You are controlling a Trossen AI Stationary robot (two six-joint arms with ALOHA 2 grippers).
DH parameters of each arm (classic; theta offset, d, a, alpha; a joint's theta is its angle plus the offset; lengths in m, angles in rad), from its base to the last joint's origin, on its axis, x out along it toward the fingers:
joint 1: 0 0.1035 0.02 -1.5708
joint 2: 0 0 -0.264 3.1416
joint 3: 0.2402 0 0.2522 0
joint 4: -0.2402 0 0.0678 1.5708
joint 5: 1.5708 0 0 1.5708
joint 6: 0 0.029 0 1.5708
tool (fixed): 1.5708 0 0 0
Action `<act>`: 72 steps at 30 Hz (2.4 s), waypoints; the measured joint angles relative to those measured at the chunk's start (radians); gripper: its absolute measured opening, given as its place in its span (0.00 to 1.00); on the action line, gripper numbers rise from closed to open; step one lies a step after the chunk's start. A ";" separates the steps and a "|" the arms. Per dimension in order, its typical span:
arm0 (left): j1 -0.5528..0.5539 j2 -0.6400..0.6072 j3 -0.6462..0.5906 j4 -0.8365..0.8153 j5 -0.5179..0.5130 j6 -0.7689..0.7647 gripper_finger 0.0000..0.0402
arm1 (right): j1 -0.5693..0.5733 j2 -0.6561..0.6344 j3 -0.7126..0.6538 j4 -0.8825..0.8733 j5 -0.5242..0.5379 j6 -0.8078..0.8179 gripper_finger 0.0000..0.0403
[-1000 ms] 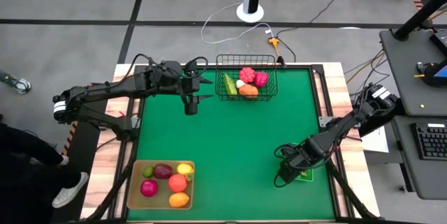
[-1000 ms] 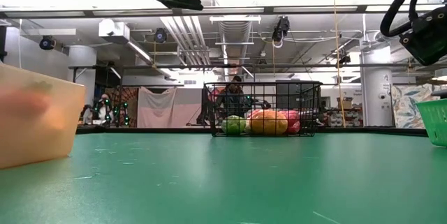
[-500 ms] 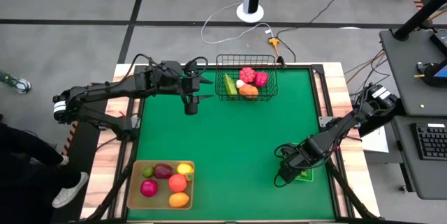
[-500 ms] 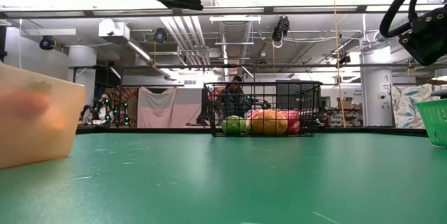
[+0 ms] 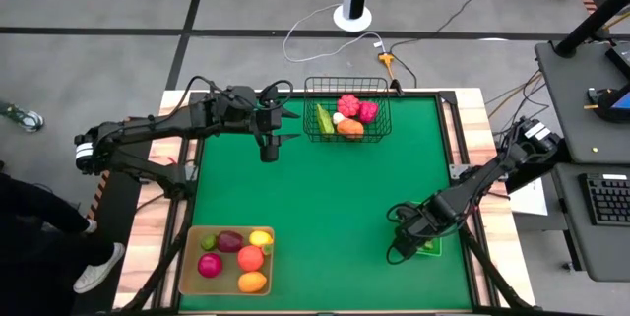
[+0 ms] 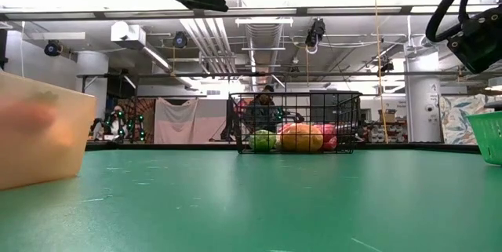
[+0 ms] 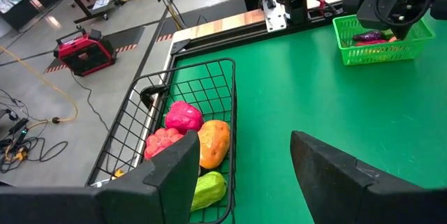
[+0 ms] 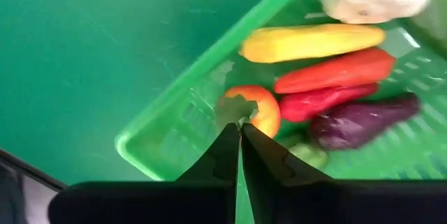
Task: Sort produce into baskets
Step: Move the strawberry into the orange bin
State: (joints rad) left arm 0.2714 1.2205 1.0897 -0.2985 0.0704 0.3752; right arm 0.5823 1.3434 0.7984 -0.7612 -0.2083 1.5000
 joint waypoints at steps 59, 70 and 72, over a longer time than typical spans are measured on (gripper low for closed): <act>-0.504 -0.274 0.027 -0.251 -0.464 -0.705 0.51 | -0.492 0.268 0.341 1.072 0.020 -1.565 0.02; -0.579 -0.253 0.027 -0.248 -0.622 -0.688 0.51 | -0.409 0.562 0.458 1.262 -0.028 -1.551 0.02; -0.580 -0.245 0.027 -0.243 -0.624 -0.684 0.51 | -0.398 0.601 0.492 1.269 -0.029 -1.541 0.02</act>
State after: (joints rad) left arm -0.3082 0.9760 1.1168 -0.5411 -0.5533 -0.3084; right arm 0.1841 1.9444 1.2908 0.5077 -0.2370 -0.0414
